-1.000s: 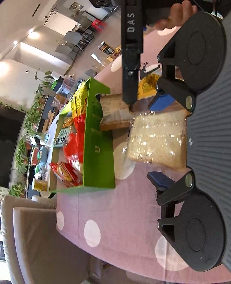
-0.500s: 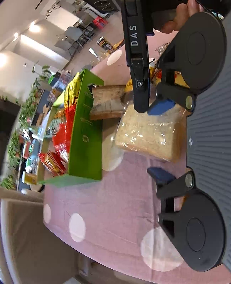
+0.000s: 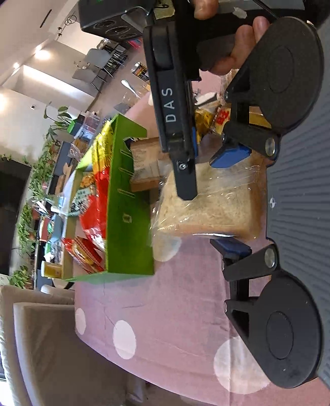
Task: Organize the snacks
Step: 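Grasp the bagged bread loaf with the right tool and lift, then carry the bread loaf over the green box and lower it in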
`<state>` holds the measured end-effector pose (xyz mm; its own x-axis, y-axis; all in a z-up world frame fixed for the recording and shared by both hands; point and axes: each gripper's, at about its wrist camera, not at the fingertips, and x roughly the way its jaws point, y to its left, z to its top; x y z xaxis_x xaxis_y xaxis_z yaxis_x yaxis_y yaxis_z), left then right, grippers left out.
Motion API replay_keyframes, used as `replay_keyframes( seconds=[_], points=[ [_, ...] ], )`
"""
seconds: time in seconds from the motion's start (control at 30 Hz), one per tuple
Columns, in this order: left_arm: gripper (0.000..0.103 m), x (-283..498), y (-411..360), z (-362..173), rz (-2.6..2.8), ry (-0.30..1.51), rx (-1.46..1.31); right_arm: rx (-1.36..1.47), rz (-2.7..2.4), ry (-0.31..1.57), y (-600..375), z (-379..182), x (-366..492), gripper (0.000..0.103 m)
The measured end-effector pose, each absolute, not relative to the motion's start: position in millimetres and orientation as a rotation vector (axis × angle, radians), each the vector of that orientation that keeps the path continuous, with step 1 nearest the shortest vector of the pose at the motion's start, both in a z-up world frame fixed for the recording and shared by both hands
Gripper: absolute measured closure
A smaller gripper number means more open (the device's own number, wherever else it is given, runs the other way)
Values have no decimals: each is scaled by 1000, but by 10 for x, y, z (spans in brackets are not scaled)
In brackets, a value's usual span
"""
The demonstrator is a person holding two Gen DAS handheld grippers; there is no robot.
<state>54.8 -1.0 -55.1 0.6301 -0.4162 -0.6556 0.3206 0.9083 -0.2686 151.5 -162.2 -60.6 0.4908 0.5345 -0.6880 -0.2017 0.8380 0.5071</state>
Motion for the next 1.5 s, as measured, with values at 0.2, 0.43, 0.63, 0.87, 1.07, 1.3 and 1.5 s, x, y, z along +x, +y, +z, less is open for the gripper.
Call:
replay_keyframes(
  seconds=[0.2,0.43,0.63,0.87,1.07,1.3,1.5],
  points=[
    [39,627,46,-624,-395,824,-181,301,475,910,-1605,-577,1516,58],
    [38,717,11,-705,-407,838,-188,359,457,970,-1655,-681,1554,57],
    [43,655,-94,-585,-418,801,-142,362,490,969,-1585,-622,1547,59],
    [43,567,-132,-298,-457,715,-123,291,498,797,-1597,-255,1385,59],
    [43,584,-178,-193,-466,683,-110,270,511,711,-1650,-51,1334,59],
    [43,721,-270,-109,-454,660,-83,278,511,670,-1681,13,1410,59],
    [43,952,-386,-65,-459,653,-63,298,495,643,-1782,31,1541,59]
  ],
)
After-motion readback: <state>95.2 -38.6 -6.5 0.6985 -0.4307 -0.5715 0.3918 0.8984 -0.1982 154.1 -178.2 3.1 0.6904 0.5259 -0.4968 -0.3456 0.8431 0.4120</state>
